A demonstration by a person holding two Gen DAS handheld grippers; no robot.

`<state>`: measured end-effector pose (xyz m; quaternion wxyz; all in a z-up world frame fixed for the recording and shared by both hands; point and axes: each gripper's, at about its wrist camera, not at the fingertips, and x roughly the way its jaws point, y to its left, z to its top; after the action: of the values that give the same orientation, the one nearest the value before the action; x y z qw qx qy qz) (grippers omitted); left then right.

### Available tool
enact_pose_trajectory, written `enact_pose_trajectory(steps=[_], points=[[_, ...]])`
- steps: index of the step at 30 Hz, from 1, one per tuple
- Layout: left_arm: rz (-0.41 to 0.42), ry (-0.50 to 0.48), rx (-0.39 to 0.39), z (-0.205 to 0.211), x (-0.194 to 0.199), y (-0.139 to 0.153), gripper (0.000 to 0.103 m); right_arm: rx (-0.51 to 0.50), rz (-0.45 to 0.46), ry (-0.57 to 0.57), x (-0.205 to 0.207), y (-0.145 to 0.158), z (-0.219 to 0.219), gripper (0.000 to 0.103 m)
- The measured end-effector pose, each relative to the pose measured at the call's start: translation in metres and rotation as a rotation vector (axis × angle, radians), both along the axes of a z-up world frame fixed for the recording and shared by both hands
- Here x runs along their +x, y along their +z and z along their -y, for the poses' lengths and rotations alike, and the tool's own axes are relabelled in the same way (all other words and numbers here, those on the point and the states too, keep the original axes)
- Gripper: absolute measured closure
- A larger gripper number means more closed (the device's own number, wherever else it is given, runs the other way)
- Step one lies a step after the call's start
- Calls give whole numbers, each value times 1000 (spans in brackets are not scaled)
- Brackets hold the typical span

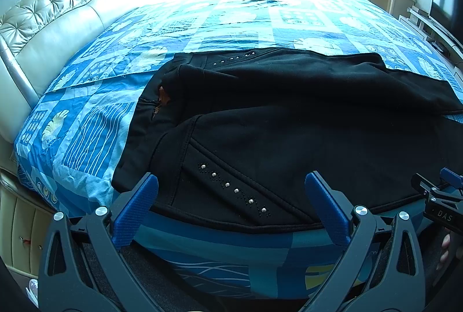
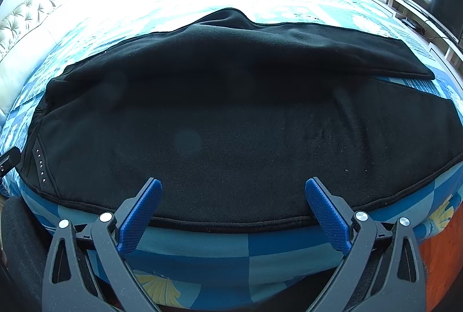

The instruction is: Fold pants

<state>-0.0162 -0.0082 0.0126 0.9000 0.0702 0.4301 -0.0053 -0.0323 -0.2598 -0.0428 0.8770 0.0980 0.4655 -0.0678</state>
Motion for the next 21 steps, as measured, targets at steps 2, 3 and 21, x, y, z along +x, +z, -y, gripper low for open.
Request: enact_pose_trajectory(steps=[2, 3, 21], points=[[0, 0, 0, 0, 0, 0, 2, 0, 0, 0, 0, 0, 0, 4], [0, 1, 0, 0, 0, 0, 2, 0, -1, 1, 0, 0, 0, 4], [-5, -2, 5, -5, 5, -4, 2, 34, -4, -1, 3, 2, 4, 4]])
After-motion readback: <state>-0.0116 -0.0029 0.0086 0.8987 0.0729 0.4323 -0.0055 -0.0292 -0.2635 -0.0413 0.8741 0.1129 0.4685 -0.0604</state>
